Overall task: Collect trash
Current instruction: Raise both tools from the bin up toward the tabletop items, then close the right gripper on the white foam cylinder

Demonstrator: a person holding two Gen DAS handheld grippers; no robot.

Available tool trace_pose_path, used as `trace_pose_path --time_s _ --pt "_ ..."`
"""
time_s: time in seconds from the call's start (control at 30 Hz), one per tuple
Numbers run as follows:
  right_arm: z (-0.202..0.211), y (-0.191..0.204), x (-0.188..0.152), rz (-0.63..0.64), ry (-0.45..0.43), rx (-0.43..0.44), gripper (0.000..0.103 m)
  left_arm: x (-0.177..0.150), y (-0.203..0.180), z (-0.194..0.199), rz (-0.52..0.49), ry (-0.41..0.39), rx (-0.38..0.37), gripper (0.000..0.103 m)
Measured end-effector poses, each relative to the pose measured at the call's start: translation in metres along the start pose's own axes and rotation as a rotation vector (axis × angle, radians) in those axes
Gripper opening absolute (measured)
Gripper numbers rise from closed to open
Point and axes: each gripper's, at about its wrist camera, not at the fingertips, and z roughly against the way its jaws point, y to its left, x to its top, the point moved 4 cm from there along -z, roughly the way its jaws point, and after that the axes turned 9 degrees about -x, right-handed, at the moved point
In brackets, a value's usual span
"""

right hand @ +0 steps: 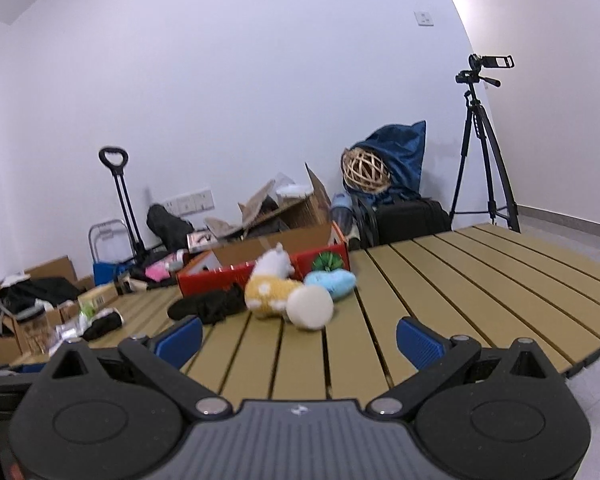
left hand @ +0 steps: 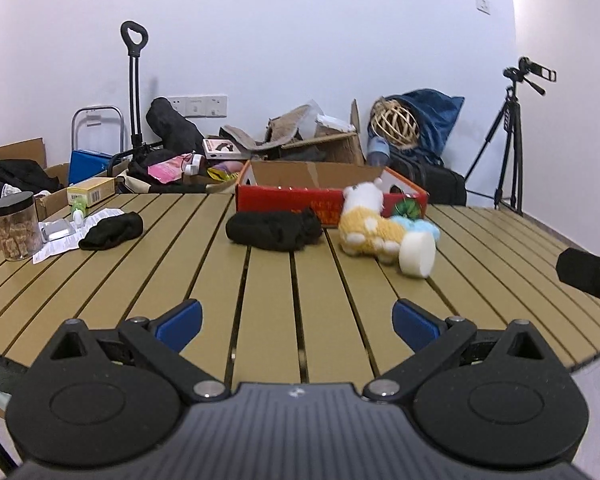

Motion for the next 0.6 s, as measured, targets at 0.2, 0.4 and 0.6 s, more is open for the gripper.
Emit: trace_pose_path --time_s 0.2,0.4,0.6 --pt "-0.024 0.004 0.014 -0.030 -0.029 0.006 0.103 0.014 0.006 -0.020 0.013 -0.010 0.023 0.103" --pt "-0.059 0.010 0.016 -0.026 0.007 0.006 0.103 0.024 0.018 -0.044 0.027 0.002 0.051 0.103" --pt "-0.097 0.021 0.016 0.001 0.051 -0.022 0.103 0.034 0.031 -0.068 0.030 0.018 0.065 0.103"
